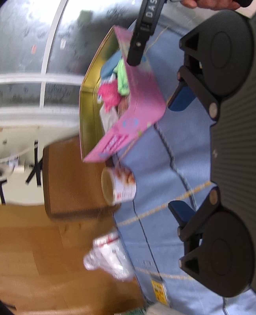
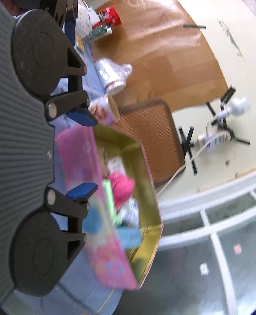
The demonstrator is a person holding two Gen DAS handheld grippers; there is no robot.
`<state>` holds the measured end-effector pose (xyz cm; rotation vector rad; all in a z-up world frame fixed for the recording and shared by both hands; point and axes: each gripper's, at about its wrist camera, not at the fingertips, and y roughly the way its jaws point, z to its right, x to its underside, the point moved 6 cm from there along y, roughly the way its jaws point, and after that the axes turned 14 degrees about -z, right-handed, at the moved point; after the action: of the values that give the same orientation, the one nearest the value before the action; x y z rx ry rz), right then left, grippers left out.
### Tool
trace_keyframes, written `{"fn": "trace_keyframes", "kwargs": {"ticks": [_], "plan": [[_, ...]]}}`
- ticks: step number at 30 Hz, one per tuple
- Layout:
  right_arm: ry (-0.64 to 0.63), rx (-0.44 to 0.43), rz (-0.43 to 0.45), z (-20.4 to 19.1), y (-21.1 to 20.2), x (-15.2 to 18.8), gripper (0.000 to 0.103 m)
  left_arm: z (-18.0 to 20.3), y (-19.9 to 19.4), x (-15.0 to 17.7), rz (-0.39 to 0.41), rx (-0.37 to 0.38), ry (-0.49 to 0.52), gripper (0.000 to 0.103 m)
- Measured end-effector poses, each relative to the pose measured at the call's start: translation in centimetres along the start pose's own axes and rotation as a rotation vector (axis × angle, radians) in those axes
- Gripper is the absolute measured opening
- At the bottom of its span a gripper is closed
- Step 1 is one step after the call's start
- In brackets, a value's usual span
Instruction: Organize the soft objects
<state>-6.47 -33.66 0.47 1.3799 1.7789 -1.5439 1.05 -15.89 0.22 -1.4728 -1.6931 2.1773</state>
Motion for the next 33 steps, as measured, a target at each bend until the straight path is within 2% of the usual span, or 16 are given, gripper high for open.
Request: {"fn": "trace_keyframes", "kwargs": {"ticks": [7, 14, 33], "plan": [[0.084, 0.036, -0.043, 2.2, 0.2, 0.8, 0.066, 1.7, 0.5, 0.4, -0.018, 0.035, 0.049, 0.102], [0.046, 0.007, -0.055, 1.1, 0.5, 1.1, 0.066, 1.0, 0.5, 0.4, -0.021, 0.03, 0.032, 0.102], [0.015, -0.004, -0.057, 0.4, 0.8, 1.1, 0.067, 0.5, 0.5, 0.4, -0.024, 0.036, 0.013, 0.102]]}}
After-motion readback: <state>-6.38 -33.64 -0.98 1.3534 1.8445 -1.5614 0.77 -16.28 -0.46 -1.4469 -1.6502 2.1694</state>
